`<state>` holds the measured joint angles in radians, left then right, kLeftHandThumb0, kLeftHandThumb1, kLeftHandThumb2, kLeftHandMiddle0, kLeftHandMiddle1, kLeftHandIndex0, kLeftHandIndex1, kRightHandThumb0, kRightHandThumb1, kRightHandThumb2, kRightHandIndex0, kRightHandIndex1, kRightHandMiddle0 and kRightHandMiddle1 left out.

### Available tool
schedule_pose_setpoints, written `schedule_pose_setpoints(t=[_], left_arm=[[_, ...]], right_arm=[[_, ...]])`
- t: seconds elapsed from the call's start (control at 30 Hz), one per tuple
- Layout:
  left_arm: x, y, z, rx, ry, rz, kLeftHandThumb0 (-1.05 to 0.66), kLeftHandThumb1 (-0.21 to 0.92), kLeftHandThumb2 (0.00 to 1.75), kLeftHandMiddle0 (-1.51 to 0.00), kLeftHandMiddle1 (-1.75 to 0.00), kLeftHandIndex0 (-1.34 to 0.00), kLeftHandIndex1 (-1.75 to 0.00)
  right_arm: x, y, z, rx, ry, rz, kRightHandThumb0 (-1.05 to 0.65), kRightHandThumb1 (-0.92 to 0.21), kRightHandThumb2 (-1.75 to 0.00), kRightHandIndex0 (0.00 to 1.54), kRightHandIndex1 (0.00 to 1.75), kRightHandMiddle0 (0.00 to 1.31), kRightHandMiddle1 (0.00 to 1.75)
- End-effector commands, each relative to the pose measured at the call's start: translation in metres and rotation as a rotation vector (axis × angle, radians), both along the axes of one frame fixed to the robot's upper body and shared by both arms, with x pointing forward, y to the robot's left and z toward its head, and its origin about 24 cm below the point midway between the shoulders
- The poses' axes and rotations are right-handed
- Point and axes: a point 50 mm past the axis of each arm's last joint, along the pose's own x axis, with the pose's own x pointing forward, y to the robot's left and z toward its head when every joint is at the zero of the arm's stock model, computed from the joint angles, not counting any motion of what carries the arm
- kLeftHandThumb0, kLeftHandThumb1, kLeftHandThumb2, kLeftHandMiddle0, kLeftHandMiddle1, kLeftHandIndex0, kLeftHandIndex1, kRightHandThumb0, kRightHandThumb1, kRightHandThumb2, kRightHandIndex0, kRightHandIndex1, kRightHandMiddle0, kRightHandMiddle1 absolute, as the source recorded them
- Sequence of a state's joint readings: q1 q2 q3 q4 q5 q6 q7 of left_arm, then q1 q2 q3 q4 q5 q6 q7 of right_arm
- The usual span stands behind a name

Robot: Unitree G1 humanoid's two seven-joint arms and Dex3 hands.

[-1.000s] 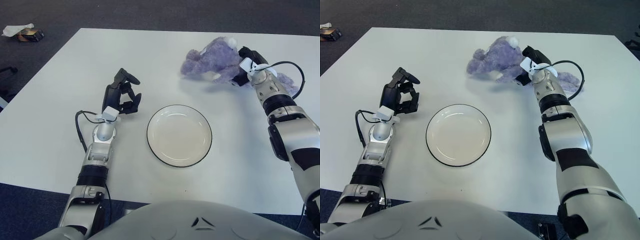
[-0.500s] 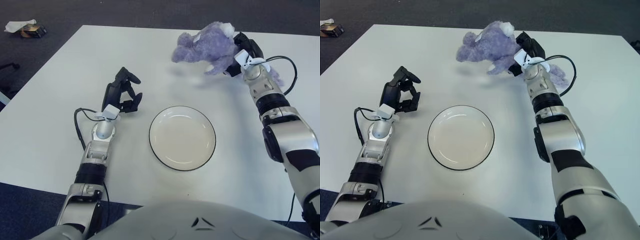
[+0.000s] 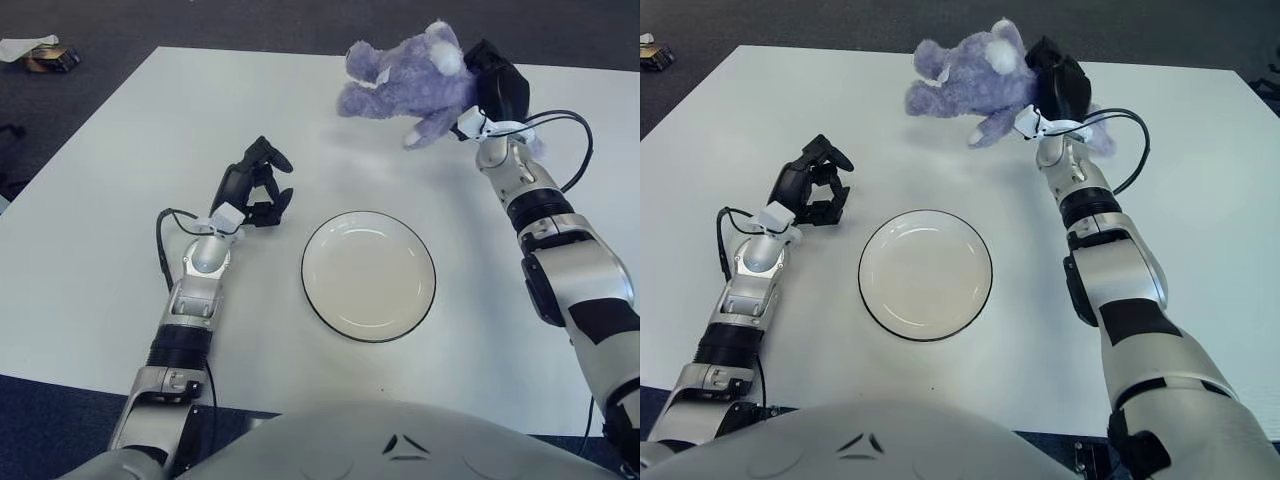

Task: Put the doll into the plate.

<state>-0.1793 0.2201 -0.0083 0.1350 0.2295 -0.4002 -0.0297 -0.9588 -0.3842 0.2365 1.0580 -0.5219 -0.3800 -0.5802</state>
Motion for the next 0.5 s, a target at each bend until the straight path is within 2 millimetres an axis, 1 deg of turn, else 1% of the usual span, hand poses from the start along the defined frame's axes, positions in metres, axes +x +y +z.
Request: schedule_pose_setpoints(t=[0.0, 0.13, 0.27, 0.4, 0.47], left_arm=[[0.006, -0.005, 0.008, 0.074, -0.057, 0.013, -0.40, 0.61, 0.94, -0.94, -1.75, -0.39, -1.75], [0.007, -0.016, 0.011, 0.113, -0.076, -0.008, -0.39, 0.62, 0.93, -0.93, -1.75, -0.38, -1.75], [0.008, -0.020, 0.012, 0.130, -0.082, -0.018, -0.39, 0.65, 0.89, -0.88, -1.75, -0.36, -1.75], [0.010, -0.027, 0.017, 0.137, -0.096, -0.029, -0.38, 0.70, 0.83, -0.78, -1.75, -0.33, -1.75], [0.012, -0.031, 0.022, 0.135, -0.107, -0.039, -0.37, 0.76, 0.75, -0.71, -1.74, -0.29, -1.75]], right_arm=[[-0.002, -0.001, -0.003, 0.024, -0.008, 0.023, 0.00, -0.06, -1.57, 0.87, 1.60, 0.57, 1.75], [-0.002, 0.001, -0.006, 0.040, 0.012, 0.046, 0.00, -0.06, -1.57, 0.87, 1.60, 0.57, 1.75], [-0.002, 0.003, -0.008, 0.055, 0.028, 0.058, 0.00, -0.06, -1.56, 0.86, 1.60, 0.57, 1.75], [-0.003, 0.006, -0.009, 0.067, 0.032, 0.076, 0.00, -0.10, -1.54, 0.83, 1.62, 0.54, 1.75], [-0.003, 0.007, -0.009, 0.074, 0.027, 0.091, 0.00, -0.11, -1.52, 0.82, 1.62, 0.53, 1.75]])
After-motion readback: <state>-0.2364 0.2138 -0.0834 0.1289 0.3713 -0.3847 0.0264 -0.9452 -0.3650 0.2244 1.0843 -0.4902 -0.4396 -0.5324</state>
